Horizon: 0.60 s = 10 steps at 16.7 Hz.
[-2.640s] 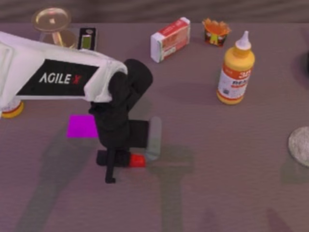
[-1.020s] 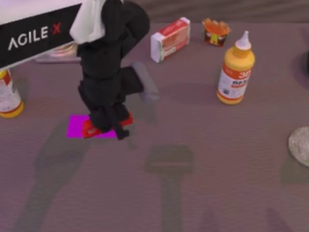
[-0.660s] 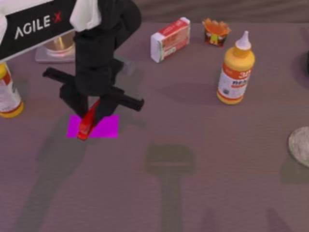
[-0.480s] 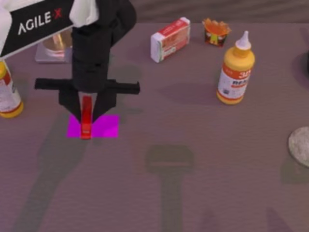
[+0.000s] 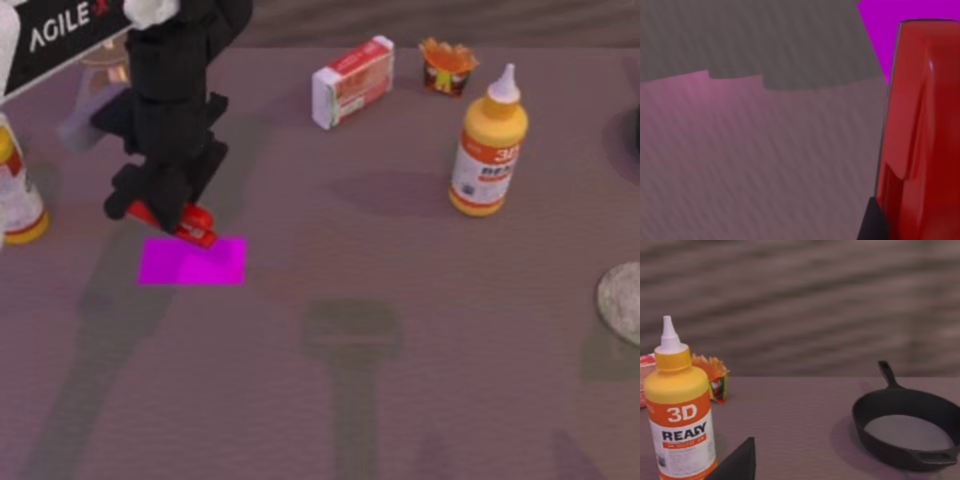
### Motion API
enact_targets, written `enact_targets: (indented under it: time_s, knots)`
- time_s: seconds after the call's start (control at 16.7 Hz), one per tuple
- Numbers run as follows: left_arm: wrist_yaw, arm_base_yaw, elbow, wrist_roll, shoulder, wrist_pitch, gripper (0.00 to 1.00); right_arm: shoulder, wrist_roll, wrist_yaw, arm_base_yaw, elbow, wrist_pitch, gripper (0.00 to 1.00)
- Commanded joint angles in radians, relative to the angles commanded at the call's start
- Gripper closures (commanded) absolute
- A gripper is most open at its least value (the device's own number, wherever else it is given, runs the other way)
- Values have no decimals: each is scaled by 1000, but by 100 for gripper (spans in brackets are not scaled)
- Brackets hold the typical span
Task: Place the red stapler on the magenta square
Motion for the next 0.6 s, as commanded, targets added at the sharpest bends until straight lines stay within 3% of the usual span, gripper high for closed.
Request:
enact_targets:
  time_s: [0.3,0.6]
  knots:
    - [47,40,50,-324,-8,56,100,0,0,0,0,0,0,0]
    - [62,51,63,-395,-13,75,100,0,0,0,0,0,0,0]
